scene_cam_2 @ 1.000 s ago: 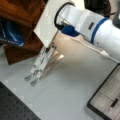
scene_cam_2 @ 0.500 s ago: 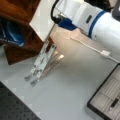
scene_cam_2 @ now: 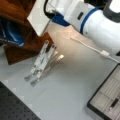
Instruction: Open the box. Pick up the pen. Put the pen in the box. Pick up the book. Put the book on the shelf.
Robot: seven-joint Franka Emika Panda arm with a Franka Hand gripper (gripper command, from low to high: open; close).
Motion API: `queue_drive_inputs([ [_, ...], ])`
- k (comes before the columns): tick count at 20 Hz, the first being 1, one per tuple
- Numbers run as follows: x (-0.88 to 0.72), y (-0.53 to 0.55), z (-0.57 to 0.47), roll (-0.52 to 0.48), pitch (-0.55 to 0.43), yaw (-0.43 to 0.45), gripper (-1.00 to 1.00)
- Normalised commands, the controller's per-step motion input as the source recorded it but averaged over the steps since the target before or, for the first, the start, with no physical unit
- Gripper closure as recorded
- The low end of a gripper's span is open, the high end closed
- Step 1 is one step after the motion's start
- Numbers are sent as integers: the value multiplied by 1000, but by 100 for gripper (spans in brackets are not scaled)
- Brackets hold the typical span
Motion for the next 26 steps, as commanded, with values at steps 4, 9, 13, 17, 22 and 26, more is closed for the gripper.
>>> queue_drive_inputs([
  [4,-107,-183,102,-155,62,-58,100],
  [9,-165,-244,28,-135,32,-16,100],
  [13,-204,-218,26,-127,17,23,100],
  [17,-188,-132,48,-121,-1,64,100],
  [22,-146,-171,97,-142,-37,85,100],
  [26,-131,-266,94,-140,-47,127,100],
])
